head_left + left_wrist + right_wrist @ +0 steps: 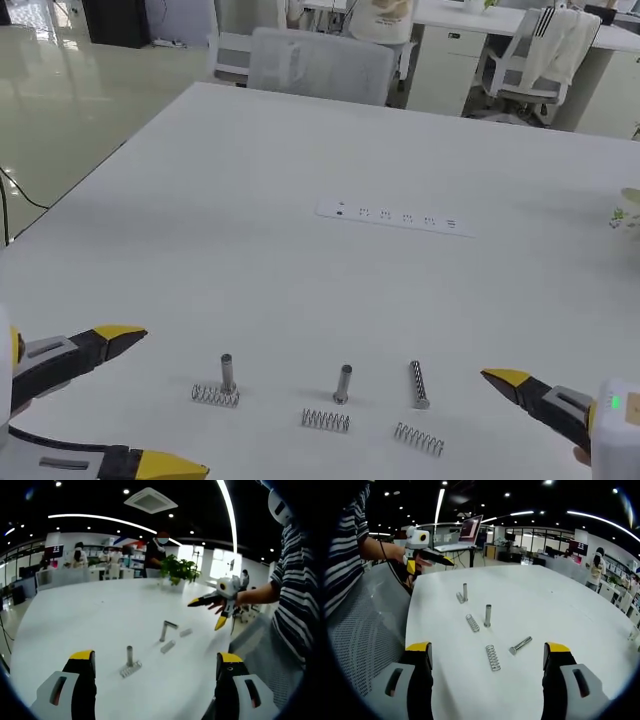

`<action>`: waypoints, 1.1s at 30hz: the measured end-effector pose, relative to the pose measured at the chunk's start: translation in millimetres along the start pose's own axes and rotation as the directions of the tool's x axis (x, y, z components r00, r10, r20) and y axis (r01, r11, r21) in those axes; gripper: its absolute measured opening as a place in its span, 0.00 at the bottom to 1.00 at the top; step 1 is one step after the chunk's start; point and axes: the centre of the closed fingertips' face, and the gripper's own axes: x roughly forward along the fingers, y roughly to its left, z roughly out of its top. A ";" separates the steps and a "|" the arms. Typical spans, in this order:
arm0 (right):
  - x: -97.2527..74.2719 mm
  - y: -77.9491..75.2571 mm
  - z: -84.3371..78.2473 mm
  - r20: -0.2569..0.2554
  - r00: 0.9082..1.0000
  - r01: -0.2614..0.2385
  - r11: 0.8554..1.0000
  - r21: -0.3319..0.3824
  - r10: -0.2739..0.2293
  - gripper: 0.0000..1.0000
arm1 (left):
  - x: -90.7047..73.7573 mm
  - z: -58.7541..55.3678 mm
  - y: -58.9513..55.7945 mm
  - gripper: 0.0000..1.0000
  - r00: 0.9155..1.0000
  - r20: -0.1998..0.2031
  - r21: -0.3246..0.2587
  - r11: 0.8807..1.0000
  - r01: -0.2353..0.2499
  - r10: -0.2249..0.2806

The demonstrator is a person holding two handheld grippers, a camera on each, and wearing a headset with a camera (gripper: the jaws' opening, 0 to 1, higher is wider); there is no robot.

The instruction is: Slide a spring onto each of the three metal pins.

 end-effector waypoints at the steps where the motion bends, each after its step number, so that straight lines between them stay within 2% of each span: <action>1: 0.0 0.1 -0.4 -0.001 1.000 0.000 1.000 0.000 0.000 0.92 | 0.2 -0.1 0.1 0.98 1.000 -0.001 0.000 1.000 0.000 0.000; 14: 0.8 -2.4 -2.5 -0.008 1.000 -0.001 1.000 0.011 0.001 0.91 | -0.7 0.8 0.9 0.98 1.000 0.000 0.001 1.000 0.001 -0.001; 26: 5.5 -1.1 3.6 -0.006 1.000 -0.017 1.000 0.001 0.017 0.91 | -2.9 -0.7 1.0 0.98 1.000 -0.005 -0.004 1.000 0.000 0.000; 33: 7.5 -8.3 8.0 0.000 1.000 -0.010 1.000 0.017 0.010 0.89 | -4.2 -1.1 2.1 0.98 1.000 -0.005 -0.006 1.000 -0.002 0.002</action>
